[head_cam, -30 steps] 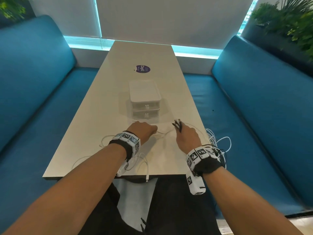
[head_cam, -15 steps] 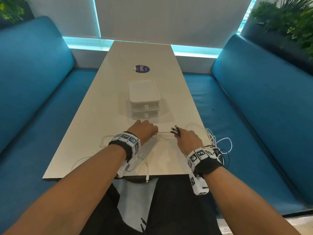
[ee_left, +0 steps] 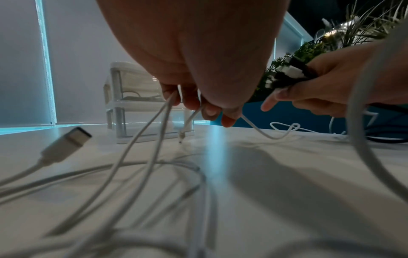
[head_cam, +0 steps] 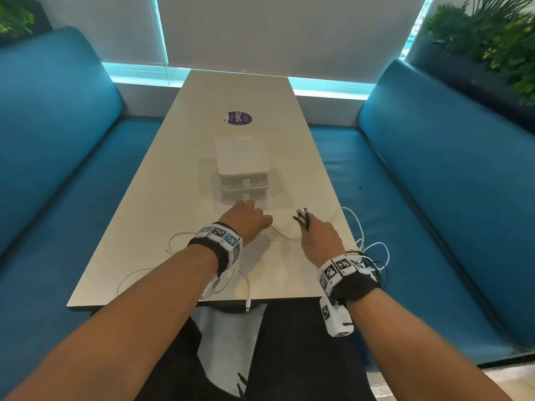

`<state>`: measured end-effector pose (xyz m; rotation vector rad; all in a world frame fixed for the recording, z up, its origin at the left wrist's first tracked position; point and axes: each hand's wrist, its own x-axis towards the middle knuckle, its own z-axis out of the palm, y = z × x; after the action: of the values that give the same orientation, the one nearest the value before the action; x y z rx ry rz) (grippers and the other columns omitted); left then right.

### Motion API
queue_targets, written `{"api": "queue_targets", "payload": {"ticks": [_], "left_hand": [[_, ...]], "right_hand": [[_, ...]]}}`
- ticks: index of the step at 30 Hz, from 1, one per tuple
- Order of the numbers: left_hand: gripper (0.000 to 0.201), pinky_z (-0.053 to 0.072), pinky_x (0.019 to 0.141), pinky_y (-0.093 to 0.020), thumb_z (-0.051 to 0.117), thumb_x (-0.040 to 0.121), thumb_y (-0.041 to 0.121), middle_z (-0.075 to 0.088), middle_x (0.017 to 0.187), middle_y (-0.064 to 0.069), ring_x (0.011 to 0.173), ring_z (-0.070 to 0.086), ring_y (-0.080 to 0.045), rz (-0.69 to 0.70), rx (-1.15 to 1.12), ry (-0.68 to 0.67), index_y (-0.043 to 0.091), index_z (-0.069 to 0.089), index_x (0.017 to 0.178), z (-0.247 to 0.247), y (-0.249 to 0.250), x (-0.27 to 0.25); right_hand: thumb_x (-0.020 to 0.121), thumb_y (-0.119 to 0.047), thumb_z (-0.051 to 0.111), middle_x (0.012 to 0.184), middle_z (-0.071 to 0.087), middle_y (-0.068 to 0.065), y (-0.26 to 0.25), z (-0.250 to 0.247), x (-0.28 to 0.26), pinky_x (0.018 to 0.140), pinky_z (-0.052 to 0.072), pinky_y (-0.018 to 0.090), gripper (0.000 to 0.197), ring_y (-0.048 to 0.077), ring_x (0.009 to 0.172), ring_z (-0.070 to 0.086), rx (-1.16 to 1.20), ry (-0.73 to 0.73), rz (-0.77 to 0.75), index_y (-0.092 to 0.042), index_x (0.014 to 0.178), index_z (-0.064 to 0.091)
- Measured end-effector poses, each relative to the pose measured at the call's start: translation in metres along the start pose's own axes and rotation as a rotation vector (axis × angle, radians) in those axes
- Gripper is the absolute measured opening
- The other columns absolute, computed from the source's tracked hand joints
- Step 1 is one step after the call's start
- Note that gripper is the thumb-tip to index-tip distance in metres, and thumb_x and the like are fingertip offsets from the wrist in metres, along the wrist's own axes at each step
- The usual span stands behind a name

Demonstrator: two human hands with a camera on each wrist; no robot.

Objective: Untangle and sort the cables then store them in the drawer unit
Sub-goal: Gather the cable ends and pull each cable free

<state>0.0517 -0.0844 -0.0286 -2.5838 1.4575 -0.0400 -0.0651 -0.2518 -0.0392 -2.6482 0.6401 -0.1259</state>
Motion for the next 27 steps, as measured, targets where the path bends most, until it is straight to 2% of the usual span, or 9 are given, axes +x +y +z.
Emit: {"api": "queue_targets", "payload": {"ticks": [4,9,14,16,18,21,23,24,27], "left_hand": [[0.025,0.037,0.090,-0.038,0.037,0.106,0.021,0.063,0.107,-0.001,0.105,0.051,-0.026,0.010,0.008,0.073,0.023,0.057,0.120,-0.008,0.013,0.005],[0.025,0.033,0.094,-0.041,0.034,0.107,0.030,0.067,0.106,0.002,0.105,0.053,-0.025,0.004,0.038,0.105,0.023,0.057,0.113,-0.012,0.012,0.001],[0.020,0.031,0.092,-0.040,0.041,0.105,0.027,0.064,0.113,0.007,0.106,0.053,-0.021,-0.026,0.027,0.068,0.028,0.057,0.116,-0.009,-0.012,-0.006],[0.025,0.032,0.095,-0.039,0.042,0.105,0.029,0.059,0.124,0.006,0.114,0.052,-0.021,0.001,-0.065,0.076,0.028,0.057,0.125,-0.010,-0.017,-0.009],[0.032,0.036,0.100,-0.036,0.046,0.103,0.033,0.056,0.132,0.004,0.117,0.053,-0.020,-0.053,-0.302,0.094,0.026,0.056,0.133,-0.014,-0.021,-0.013],[0.026,0.046,0.095,-0.033,0.054,0.099,0.037,0.063,0.121,0.003,0.098,0.058,-0.015,-0.163,-0.546,0.031,0.028,0.061,0.122,-0.015,-0.041,-0.026],[0.019,0.049,0.093,-0.035,0.056,0.096,0.031,0.063,0.115,0.005,0.097,0.059,-0.015,-0.211,-0.577,-0.032,0.032,0.064,0.113,-0.015,-0.058,-0.040],[0.022,0.048,0.094,-0.034,0.056,0.094,0.024,0.061,0.116,0.007,0.100,0.059,-0.015,-0.228,-0.587,-0.040,0.033,0.064,0.113,-0.014,-0.066,-0.048],[0.049,0.043,0.101,-0.034,0.051,0.084,0.008,0.051,0.126,0.013,0.112,0.052,-0.013,-0.286,-0.601,-0.052,0.039,0.060,0.121,-0.013,-0.088,-0.069]], "right_hand": [[0.103,-0.030,0.047,0.106,0.072,0.014,-0.013,0.010,-0.002,0.082,0.052,0.042,0.028,0.035,0.096,0.066,0.079,-0.105,-0.151,-0.016,0.122,0.062],[0.101,-0.032,0.046,0.100,0.071,0.011,-0.010,0.010,-0.001,0.079,0.055,0.043,0.024,0.034,0.089,0.066,0.016,-0.058,-0.088,-0.023,0.116,0.063],[0.102,-0.037,0.042,0.096,0.067,0.008,0.008,0.003,0.001,0.078,0.055,0.041,0.028,0.031,0.085,0.065,-0.089,-0.025,0.068,-0.020,0.112,0.063],[0.102,-0.035,0.041,0.095,0.067,0.007,0.012,0.002,0.000,0.078,0.055,0.040,0.028,0.030,0.084,0.065,-0.133,-0.025,0.075,-0.020,0.109,0.063],[0.102,-0.035,0.041,0.094,0.068,0.006,0.014,0.002,-0.001,0.078,0.055,0.040,0.029,0.029,0.084,0.066,-0.143,-0.023,0.098,-0.019,0.106,0.064],[0.103,-0.034,0.040,0.096,0.068,0.007,0.019,0.004,-0.003,0.078,0.053,0.037,0.028,0.028,0.087,0.066,-0.152,-0.043,0.139,-0.016,0.107,0.062],[0.103,-0.033,0.037,0.100,0.067,0.009,0.018,0.007,-0.005,0.078,0.051,0.037,0.029,0.031,0.091,0.065,-0.150,-0.043,0.139,-0.016,0.111,0.059],[0.104,-0.033,0.035,0.100,0.067,0.010,0.018,0.009,-0.005,0.079,0.051,0.038,0.030,0.032,0.092,0.065,-0.142,-0.030,0.136,-0.016,0.113,0.057],[0.105,-0.036,0.030,0.100,0.066,0.012,0.014,0.014,-0.006,0.080,0.050,0.041,0.032,0.034,0.092,0.065,-0.128,-0.015,0.128,-0.017,0.117,0.052]]}}
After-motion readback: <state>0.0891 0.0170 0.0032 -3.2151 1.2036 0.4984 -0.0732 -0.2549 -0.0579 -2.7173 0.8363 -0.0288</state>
